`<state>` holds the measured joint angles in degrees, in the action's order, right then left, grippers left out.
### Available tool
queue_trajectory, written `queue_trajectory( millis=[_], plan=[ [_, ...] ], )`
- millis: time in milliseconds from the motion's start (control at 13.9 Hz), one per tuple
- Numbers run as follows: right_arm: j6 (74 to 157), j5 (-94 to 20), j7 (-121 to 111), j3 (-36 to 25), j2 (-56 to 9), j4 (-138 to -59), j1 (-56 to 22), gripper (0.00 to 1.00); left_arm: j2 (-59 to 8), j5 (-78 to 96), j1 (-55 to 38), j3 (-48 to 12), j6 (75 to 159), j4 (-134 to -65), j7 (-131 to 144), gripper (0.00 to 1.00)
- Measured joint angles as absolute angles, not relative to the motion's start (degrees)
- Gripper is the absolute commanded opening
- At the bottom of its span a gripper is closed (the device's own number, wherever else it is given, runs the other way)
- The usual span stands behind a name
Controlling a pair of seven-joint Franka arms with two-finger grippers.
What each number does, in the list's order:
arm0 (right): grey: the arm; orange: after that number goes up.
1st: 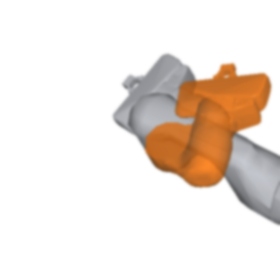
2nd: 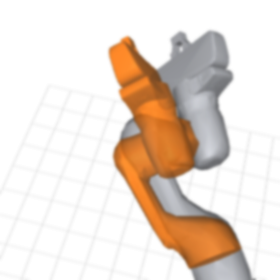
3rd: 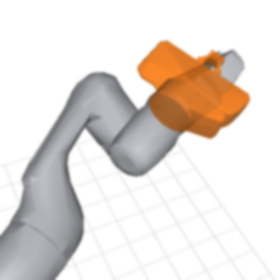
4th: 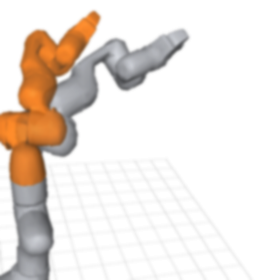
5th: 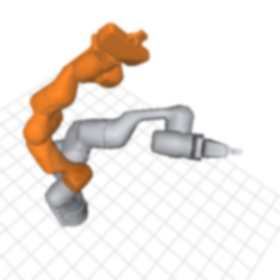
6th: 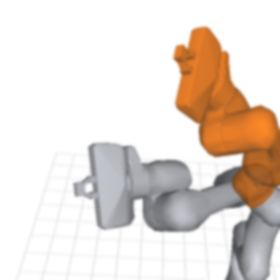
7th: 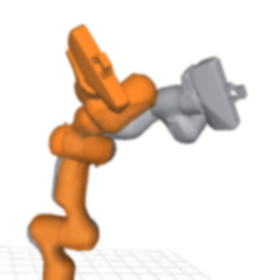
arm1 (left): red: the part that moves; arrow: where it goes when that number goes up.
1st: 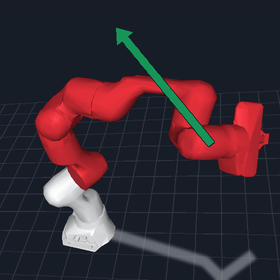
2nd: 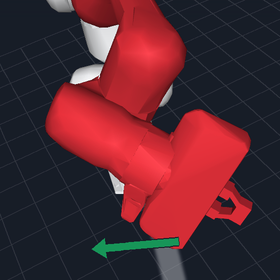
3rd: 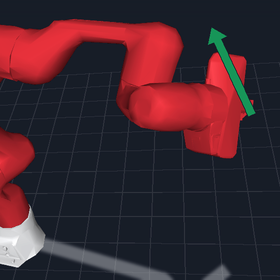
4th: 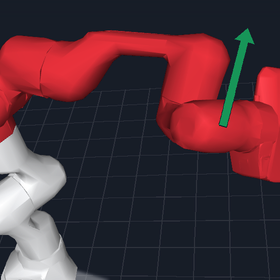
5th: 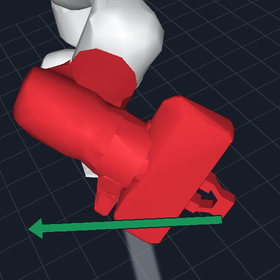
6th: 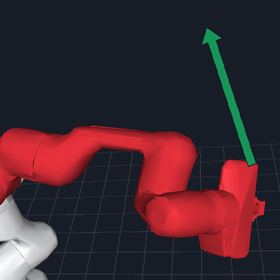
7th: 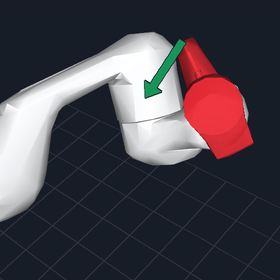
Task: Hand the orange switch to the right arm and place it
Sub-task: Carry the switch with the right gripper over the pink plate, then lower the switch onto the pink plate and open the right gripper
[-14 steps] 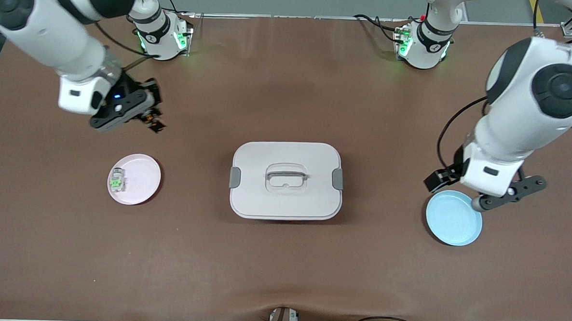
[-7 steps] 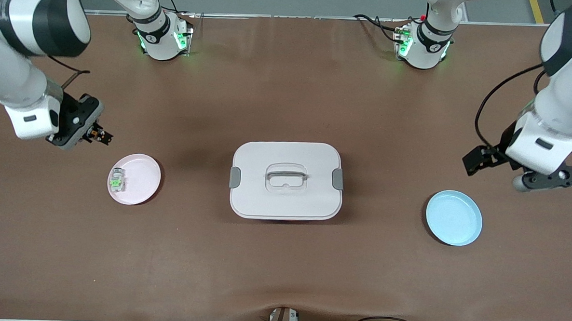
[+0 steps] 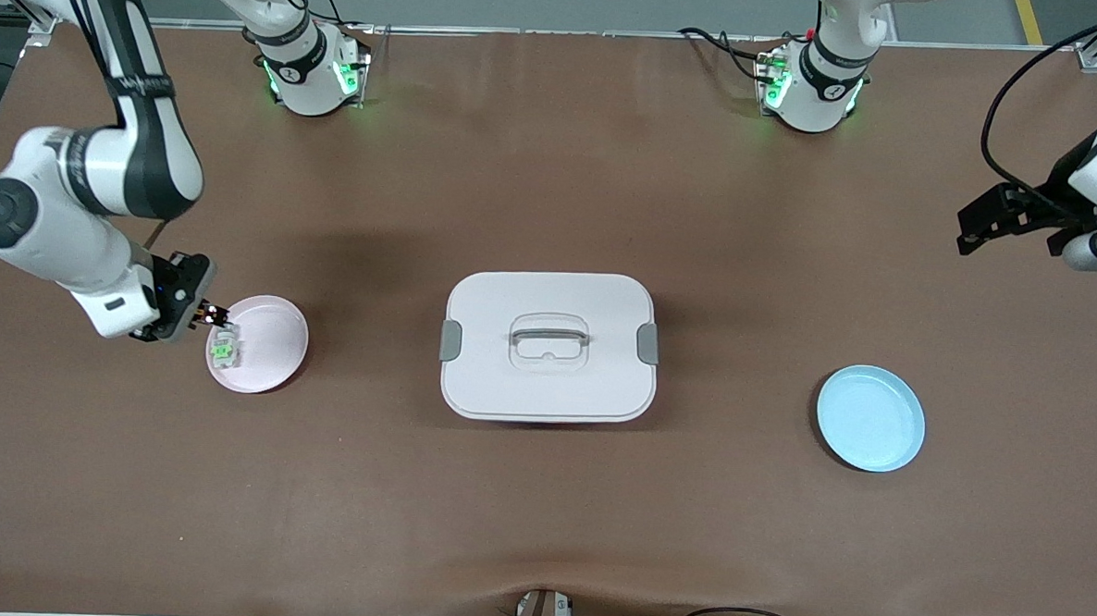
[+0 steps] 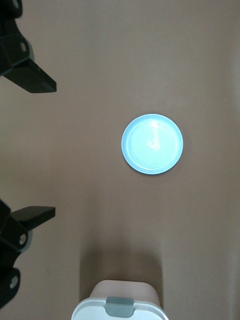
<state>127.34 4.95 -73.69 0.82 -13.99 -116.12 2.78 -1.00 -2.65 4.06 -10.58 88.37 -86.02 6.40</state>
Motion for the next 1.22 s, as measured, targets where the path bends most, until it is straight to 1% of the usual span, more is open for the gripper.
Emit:
queue_trajectory(
  millis=[360, 936, 1225],
  plan=[
    [133.16, 5.72, -73.85, 1.60, -19.87, -116.06, 2.66, 0.00, 2.91, -2.12, -0.90, -6.63, 88.13, -90.49, 6.65, 1.00],
    [136.74, 5.80, -73.95, 1.88, -25.88, -116.06, 0.74, 0.00, 3.90, -2.12, -1.02, -6.49, 87.80, -92.06, 6.71, 1.00],
    [137.10, 7.87, -74.03, 1.89, -26.66, -116.06, -0.05, 0.00, 3.95, -2.12, -1.02, -6.36, 87.03, -92.06, 6.61, 1.00]
  ],
)
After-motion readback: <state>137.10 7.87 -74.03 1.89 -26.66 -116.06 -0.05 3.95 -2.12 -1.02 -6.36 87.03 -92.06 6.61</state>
